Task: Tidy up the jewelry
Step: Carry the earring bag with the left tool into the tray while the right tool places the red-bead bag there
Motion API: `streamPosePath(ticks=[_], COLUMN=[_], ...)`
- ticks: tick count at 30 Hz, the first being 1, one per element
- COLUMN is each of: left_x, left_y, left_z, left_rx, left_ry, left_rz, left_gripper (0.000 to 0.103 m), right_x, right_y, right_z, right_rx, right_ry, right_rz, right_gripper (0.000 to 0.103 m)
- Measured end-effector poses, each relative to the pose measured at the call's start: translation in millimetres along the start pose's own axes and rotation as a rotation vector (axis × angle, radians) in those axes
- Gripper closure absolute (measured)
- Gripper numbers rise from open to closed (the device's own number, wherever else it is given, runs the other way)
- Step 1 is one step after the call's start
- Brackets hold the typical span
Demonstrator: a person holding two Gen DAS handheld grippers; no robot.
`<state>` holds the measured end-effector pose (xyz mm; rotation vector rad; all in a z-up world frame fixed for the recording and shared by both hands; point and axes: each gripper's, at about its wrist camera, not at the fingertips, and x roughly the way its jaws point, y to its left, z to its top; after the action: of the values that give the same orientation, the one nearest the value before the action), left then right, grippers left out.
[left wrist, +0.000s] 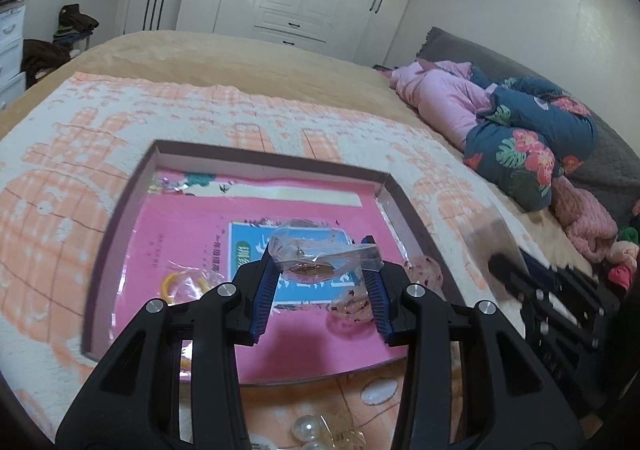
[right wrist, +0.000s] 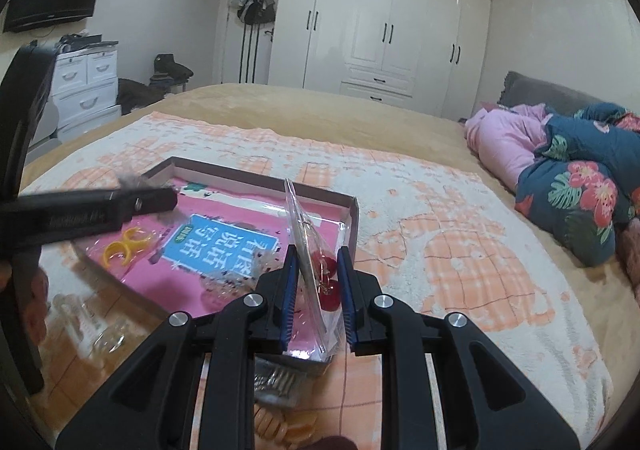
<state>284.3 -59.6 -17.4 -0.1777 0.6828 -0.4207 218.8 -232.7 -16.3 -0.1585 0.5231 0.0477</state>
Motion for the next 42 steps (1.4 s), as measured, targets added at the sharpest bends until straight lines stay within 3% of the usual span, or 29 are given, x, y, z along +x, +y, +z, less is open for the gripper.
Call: streamPosePath(ticks=[14, 30, 42], left_x=[35.2, 36.5, 20.8], left_y=[1.5, 6.6, 15.5], left_z=[-10.9, -10.6, -10.6], left_rx=[0.040, 0.023, -0.001], left_ry=[0.070, 0.081, 0.055], left_rz=[0.004, 0.002, 0.012], left_gripper=[0.070, 0.062, 0.054], right_x=[64.7, 79.2, 51.4], right_y=[-5.3, 1.2, 8.1], right_z=[3.9, -4.8, -5.3], right_rx=[0.063, 0.099, 0.077], right_ry=[0.146, 0.203, 0.143], right_rz=[-0.018, 0.000, 0.020], right_gripper=[0.084, 0.081, 0.057])
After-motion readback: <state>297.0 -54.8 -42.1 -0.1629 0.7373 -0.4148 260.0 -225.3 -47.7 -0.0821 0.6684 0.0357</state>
